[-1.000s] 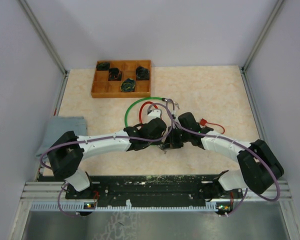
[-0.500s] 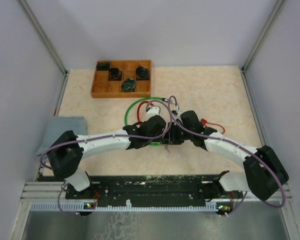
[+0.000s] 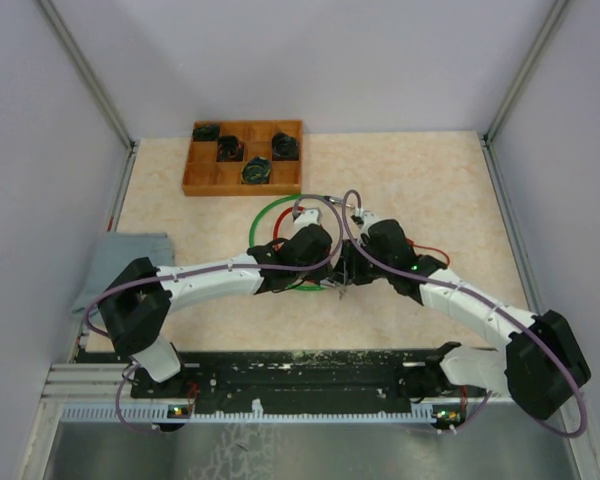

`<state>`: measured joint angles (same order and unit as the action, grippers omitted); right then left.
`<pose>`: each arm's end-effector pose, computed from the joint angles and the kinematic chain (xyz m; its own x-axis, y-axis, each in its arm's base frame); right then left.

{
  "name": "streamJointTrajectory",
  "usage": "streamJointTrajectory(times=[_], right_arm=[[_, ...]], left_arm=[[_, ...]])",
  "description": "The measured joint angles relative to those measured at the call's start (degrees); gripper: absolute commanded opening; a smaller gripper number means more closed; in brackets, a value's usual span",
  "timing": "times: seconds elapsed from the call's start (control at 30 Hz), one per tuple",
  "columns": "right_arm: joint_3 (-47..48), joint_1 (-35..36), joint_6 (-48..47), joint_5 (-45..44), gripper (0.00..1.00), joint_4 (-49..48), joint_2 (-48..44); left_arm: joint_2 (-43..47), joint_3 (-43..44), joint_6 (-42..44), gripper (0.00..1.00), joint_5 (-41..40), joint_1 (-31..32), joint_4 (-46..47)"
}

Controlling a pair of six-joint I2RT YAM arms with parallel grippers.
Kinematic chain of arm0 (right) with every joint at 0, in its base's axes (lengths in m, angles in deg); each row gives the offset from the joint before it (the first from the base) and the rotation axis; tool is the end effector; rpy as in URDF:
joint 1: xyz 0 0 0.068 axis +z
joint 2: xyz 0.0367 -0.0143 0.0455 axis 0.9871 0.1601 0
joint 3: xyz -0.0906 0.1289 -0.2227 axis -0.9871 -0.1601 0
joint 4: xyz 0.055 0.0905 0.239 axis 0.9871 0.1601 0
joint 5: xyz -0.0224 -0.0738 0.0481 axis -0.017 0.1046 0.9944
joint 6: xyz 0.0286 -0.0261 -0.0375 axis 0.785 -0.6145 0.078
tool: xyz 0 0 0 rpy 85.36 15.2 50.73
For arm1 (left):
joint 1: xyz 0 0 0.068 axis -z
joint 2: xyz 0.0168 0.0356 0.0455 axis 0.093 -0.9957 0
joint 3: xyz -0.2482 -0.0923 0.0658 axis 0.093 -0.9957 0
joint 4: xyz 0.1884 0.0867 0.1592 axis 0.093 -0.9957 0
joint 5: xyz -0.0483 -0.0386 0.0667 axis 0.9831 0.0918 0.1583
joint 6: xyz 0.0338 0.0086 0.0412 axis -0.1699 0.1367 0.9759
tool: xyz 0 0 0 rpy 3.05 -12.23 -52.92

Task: Unlock with the key
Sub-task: Unlock the lock.

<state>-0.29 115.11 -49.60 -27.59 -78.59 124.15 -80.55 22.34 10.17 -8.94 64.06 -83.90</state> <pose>0.1940 0.1436 0.2178 -0.8075 0.0207 -0.5896 -0.3599 0.7745 0.5202 0.1962 -0.3023 0.2204 -0.7529 -0.1040 -0.6498 0.2170 0.8930 -0.3944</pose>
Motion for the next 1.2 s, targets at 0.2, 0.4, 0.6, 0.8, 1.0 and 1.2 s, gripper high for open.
streamJointTrajectory(times=[0.2, 0.4, 0.6, 0.8, 1.0, 1.2], right_arm=[[1.01, -2.08, -3.28, -0.81, 0.40, 2.60, -2.12], [-0.72, -4.94, -2.60, 3.48, 0.38, 1.95, -5.68], [-3.34, -5.01, -1.70, 6.99, 0.33, 2.10, -6.69], [-5.57, -5.27, -1.57, 7.41, 0.31, 3.15, -8.37], [-6.01, -5.27, -1.49, 7.41, 0.23, 3.23, -9.20], [-6.67, -5.27, -1.11, 7.82, 0.12, 3.17, -9.27]], left_arm=[[0.00, 0.00, -0.55, 0.00, 1.05, 0.02, -0.04], [0.00, 0.00, -0.76, 0.00, 1.40, 0.00, -0.04], [0.00, 0.00, -0.85, 0.00, 1.42, 0.00, -0.04], [0.00, 0.00, -0.96, 0.00, 1.46, 0.00, -0.04], [0.00, 0.00, -0.98, 0.00, 1.49, 0.00, -0.04], [0.00, 0.00, -1.03, 0.00, 1.73, 0.00, -0.07]])
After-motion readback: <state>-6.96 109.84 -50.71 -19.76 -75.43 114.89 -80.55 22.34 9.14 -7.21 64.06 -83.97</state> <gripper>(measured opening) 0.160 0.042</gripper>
